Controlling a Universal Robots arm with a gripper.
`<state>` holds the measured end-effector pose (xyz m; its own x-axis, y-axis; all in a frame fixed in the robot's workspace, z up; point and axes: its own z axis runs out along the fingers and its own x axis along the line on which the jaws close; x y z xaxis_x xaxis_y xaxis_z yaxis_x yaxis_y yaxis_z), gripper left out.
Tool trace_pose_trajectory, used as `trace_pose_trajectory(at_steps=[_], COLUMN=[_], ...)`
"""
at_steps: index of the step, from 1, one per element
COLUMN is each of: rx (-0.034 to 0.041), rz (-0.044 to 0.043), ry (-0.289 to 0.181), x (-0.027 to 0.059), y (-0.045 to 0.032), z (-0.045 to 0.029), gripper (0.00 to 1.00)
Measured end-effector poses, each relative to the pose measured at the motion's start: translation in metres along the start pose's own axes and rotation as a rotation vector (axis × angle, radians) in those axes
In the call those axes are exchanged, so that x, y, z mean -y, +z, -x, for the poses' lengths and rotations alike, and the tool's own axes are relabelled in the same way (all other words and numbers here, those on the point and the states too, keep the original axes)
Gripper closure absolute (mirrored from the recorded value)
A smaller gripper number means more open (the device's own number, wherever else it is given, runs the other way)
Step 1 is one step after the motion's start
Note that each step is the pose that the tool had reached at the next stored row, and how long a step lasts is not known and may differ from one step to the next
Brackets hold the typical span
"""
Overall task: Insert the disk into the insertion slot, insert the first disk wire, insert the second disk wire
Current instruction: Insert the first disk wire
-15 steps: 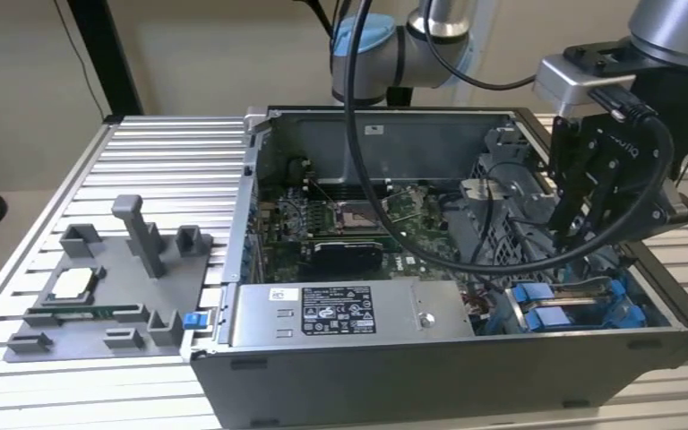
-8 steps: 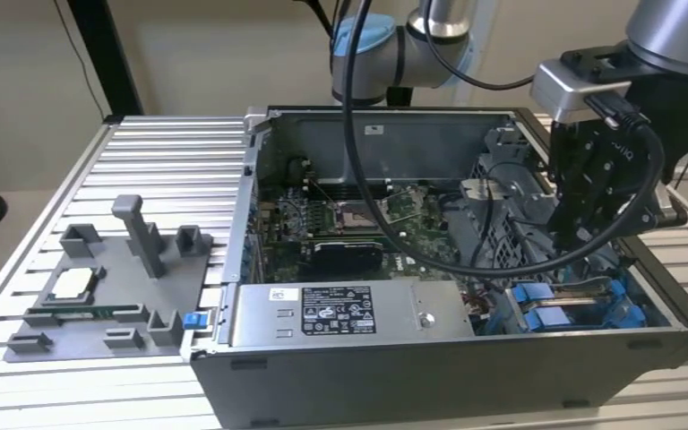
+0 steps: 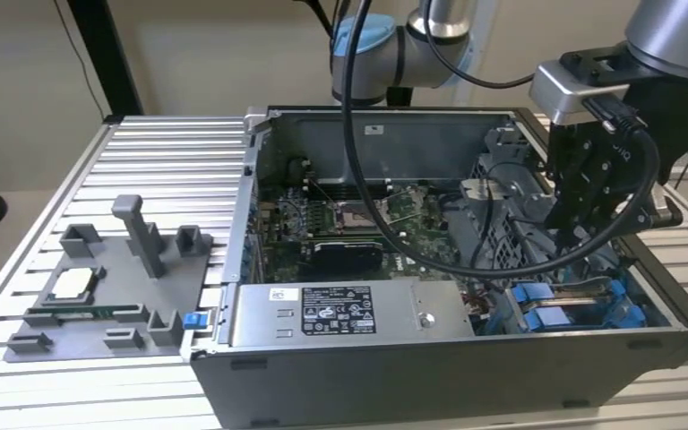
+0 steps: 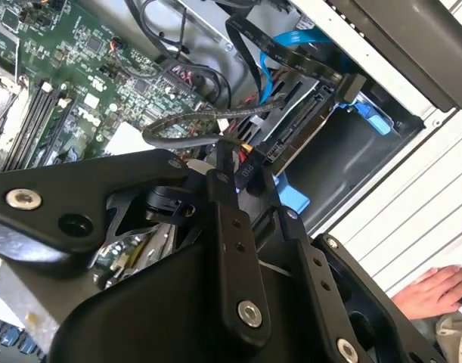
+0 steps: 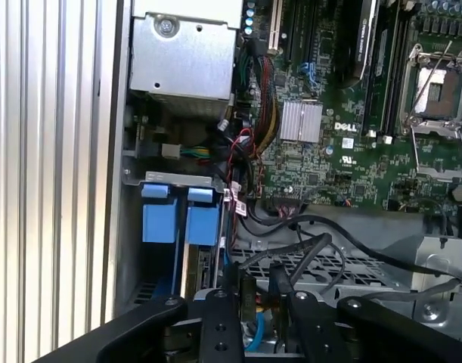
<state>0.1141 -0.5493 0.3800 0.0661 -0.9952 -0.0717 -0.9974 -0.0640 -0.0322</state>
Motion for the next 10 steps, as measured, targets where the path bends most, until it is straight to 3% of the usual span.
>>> trace_pose_trajectory(at_steps=[1, 2, 10], rx=[0.0001, 0.0002, 0.0003], rz=[0.0, 0.0, 0.0], ry=[0.0, 0.0, 0.0], x=[0.0, 0.0, 0.0], y=[0.0001, 0.0001, 0.0001], z=[0.0, -0.0001, -0.0003], gripper=[0.0, 1.0, 1.0])
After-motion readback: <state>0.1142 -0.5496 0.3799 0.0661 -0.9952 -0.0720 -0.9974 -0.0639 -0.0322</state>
